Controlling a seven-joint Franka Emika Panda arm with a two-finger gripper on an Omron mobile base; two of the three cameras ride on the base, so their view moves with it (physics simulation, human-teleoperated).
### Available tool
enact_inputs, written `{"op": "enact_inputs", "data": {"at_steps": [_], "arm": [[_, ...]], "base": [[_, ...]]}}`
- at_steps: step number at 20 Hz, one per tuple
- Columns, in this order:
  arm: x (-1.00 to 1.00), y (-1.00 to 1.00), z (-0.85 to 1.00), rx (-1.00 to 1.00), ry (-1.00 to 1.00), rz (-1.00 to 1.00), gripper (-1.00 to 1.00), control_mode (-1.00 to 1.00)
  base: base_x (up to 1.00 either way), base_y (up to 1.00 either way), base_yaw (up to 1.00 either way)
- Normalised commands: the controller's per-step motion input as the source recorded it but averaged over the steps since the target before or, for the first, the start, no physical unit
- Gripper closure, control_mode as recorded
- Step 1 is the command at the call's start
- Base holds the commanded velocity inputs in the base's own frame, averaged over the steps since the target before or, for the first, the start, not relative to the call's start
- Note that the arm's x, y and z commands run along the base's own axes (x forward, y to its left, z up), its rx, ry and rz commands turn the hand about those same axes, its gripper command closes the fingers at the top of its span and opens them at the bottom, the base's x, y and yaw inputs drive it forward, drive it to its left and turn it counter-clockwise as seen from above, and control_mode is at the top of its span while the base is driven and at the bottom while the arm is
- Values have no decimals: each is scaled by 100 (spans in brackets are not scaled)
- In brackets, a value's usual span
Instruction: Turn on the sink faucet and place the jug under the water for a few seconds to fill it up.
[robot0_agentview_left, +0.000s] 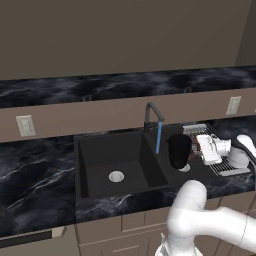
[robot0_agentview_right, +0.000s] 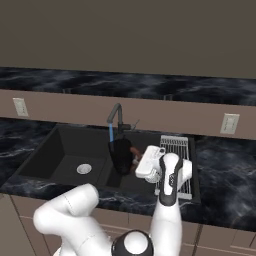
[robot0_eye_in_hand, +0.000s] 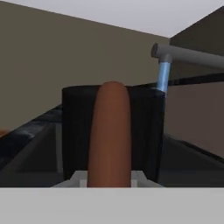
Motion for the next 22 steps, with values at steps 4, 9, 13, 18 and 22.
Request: {"op": "enact_inputs", "data": {"at_steps": [4, 9, 13, 18, 22], "arm": [[4, 13, 0, -12, 17, -29, 100, -100], [16, 5, 0, -11, 18, -24, 100, -100], [29, 2, 0, -6, 15, -19, 100, -100], [35, 7, 0, -1, 3, -13, 100, -100], [25, 12, 2, 0, -1, -8, 100, -100]], "base": [[0, 0, 0], [0, 0, 0], [0, 0, 0], [0, 0, 0], [0, 0, 0]]}}
